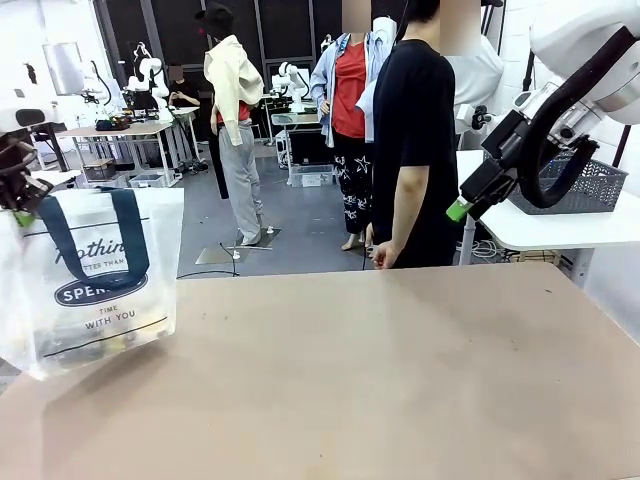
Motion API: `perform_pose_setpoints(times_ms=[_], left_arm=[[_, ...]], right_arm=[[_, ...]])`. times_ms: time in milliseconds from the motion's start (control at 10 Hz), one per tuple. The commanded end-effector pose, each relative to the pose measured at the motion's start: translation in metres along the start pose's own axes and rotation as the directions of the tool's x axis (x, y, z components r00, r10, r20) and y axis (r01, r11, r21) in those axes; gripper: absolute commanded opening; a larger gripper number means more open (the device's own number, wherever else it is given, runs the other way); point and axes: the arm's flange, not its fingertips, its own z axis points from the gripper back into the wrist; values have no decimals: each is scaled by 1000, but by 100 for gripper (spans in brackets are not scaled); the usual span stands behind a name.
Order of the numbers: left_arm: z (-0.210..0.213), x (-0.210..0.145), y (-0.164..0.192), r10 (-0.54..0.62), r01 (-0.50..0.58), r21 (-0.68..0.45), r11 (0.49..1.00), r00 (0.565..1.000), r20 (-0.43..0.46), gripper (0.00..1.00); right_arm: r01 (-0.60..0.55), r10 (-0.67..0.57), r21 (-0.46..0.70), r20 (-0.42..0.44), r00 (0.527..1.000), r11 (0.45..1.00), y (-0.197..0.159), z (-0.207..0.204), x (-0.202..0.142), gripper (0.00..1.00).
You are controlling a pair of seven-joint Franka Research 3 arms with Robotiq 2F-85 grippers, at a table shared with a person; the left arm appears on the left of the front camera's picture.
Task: Transfer purchased items from the store into the shopping bag.
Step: Move the Reusable shopping bag to the right side of the table.
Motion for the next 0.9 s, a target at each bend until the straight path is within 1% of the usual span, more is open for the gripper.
perform_pose_setpoints(times_ms=[0,200,600,800], left_arm=[[-4,-16,10,107,-111,86,990,993,53,0],[-17,-30,18,217,-220,113,969,976,32,0],[-35,-47,19,308,-308,108,945,951,15,0],[-42,-57,16,374,-374,89,923,927,12,0]], right_arm=[[15,-15,8,-7,1000,1000,0,1,4,100],[15,-15,8,-7,1000,1000,0,1,4,100],[15,-15,8,-7,1000,1000,0,1,4,100],[15,-15,8,-7,1000,1000,0,1,4,100]])
